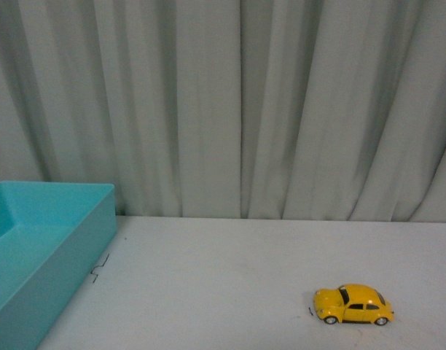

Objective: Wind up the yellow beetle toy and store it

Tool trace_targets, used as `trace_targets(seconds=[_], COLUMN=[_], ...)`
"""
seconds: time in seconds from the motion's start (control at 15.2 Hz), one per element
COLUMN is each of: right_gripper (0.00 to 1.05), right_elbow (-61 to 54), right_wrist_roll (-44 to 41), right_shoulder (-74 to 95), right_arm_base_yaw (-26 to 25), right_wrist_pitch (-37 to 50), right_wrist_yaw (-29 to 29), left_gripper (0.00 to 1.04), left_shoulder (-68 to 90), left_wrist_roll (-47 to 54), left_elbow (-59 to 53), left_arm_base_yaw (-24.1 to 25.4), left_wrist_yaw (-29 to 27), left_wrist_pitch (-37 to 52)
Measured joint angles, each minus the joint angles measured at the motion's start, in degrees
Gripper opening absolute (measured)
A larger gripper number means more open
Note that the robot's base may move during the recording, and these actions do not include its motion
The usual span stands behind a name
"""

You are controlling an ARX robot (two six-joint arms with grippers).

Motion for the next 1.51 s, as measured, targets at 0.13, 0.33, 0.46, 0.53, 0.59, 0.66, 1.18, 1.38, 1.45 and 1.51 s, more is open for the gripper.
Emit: trace_targets(seconds=[0.13,0.33,0.46,0.53,0.59,0.66,1.18,1.38,1.45,1.51], right_gripper=[0.98,0.98,0.98,0.98,0.98,0.98,0.98,0.98,0.98,0.98], right_elbow=[0.0,0.0,0.0,0.0,0.0,0.0,8.02,19.26,21.99,25.92], right_wrist_roll=[0.0,0.0,0.0,0.0,0.0,0.0,6.91,4.33,2.75,0.17], right_shoulder=[0.04,0.04,0.04,0.04,0.04,0.04,43.45,69.35,74.23,78.23], right_arm_base_yaw=[0.0,0.0,0.0,0.0,0.0,0.0,-28.98,-28.0,-25.16,-21.14], right_wrist_pitch=[-0.11,-0.15,-0.11,-0.11,-0.11,-0.11,31.15,42.18,43.1,43.01], right_wrist_yaw=[-0.02,-0.02,-0.02,-0.02,-0.02,-0.02,-31.41,-32.06,-32.61,-32.92], left_gripper=[0.98,0.98,0.98,0.98,0.98,0.98,0.98,0.98,0.98,0.98], left_shoulder=[0.0,0.0,0.0,0.0,0.0,0.0,0.0,0.0,0.0,0.0], left_wrist_roll=[0.0,0.0,0.0,0.0,0.0,0.0,0.0,0.0,0.0,0.0], left_elbow=[0.0,0.0,0.0,0.0,0.0,0.0,0.0,0.0,0.0,0.0], left_arm_base_yaw=[0.0,0.0,0.0,0.0,0.0,0.0,0.0,0.0,0.0,0.0], left_wrist_yaw=[-0.02,-0.02,-0.02,-0.02,-0.02,-0.02,0.09,-0.02,-0.04,-0.02], left_wrist_pitch=[-0.31,-0.09,-0.04,-0.04,-0.04,-0.04,-0.11,-0.02,-0.02,-0.04])
